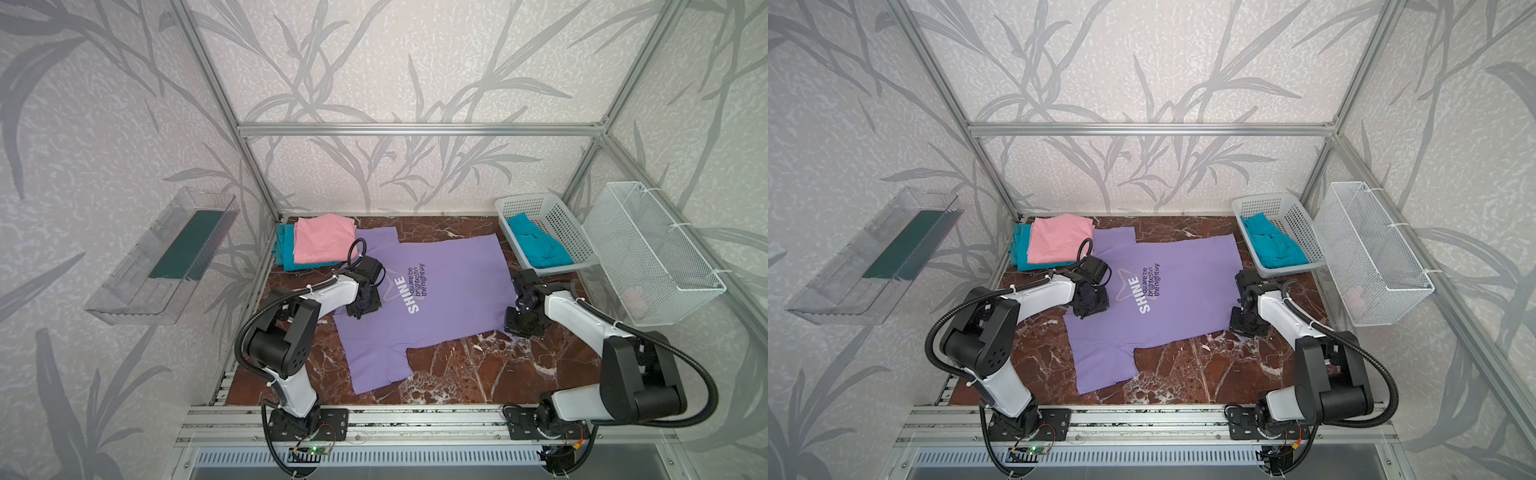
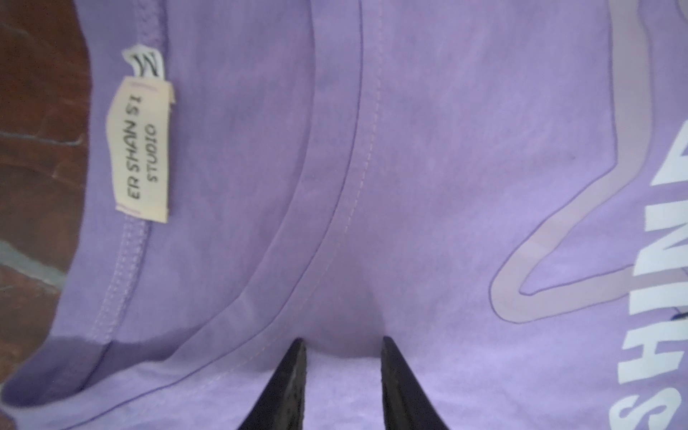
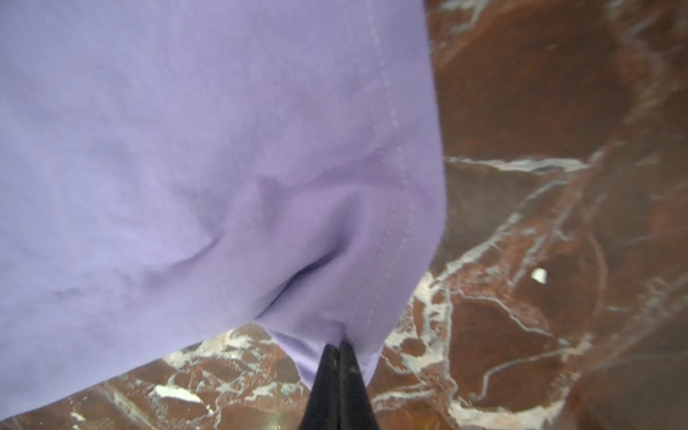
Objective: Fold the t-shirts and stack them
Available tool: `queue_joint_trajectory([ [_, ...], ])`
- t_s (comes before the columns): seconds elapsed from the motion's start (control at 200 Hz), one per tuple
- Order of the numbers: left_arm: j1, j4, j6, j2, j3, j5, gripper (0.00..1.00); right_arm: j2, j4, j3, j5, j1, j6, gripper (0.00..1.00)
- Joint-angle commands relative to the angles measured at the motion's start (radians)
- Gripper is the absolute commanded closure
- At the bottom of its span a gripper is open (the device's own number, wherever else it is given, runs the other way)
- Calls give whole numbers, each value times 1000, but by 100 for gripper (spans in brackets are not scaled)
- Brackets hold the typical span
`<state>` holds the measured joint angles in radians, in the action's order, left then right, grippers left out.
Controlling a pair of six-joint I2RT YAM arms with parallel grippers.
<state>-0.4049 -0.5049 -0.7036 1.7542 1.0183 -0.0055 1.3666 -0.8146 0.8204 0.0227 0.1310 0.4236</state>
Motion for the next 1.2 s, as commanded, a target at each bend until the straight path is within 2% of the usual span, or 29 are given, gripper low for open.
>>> queue_joint_trajectory([
  [0.0, -6, 1, -4, 85, -30, 36, 65, -99, -137, 36, 39, -11, -18, 100],
  [0.415, 1, -20, 9, 68, -31, 19, 65, -334, -235, 25, 98, -42, 20, 100],
  [0.435, 1, -20, 8, 63, -32, 19, 65, -334, -239, 29, 98, -42, 21, 96],
  [0.44, 1, -20, 8, 61, -33, 19, 65, -334, -240, 30, 99, -42, 21, 90],
  [0.45, 1, -21, 7, 59, -35, 19, 65, -334, -241, 31, 100, -42, 21, 88],
  [0.455, 1, -21, 7, 58, -35, 19, 65, -335, -244, 32, 101, -42, 22, 82],
  [0.48, 1, -25, 7, 52, -36, 17, 65, -337, -245, 35, 107, -42, 20, 67],
  [0.515, 1, -32, 6, 43, -39, 16, 65, -341, -245, 38, 115, -42, 20, 50],
  [0.54, 1, -40, 6, 34, -39, 14, 65, -345, -245, 41, 120, -42, 20, 44],
  [0.59, 1, -60, 3, 12, -37, 11, 65, -348, -241, 48, 126, -44, 14, 40],
  [0.67, -2, -103, -3, -44, -39, 5, 65, -353, -221, 54, 95, -42, -21, 40],
  [0.705, -5, -127, -6, -75, -39, -2, 64, -352, -213, 54, 70, -42, -33, 43],
  [0.79, -15, -193, -10, -159, -46, -49, 64, -329, -186, 48, 9, -31, -63, 58],
  [0.94, -15, -241, 19, -250, -17, -130, 62, -261, -76, 48, -6, 58, -55, 64],
  [1.04, -12, -206, 45, -231, 69, -189, 61, -183, 31, 103, 23, 140, -67, 64],
  [1.195, 14, -177, 101, -70, 326, -251, 54, -14, 174, 243, 21, 142, -114, 66],
])
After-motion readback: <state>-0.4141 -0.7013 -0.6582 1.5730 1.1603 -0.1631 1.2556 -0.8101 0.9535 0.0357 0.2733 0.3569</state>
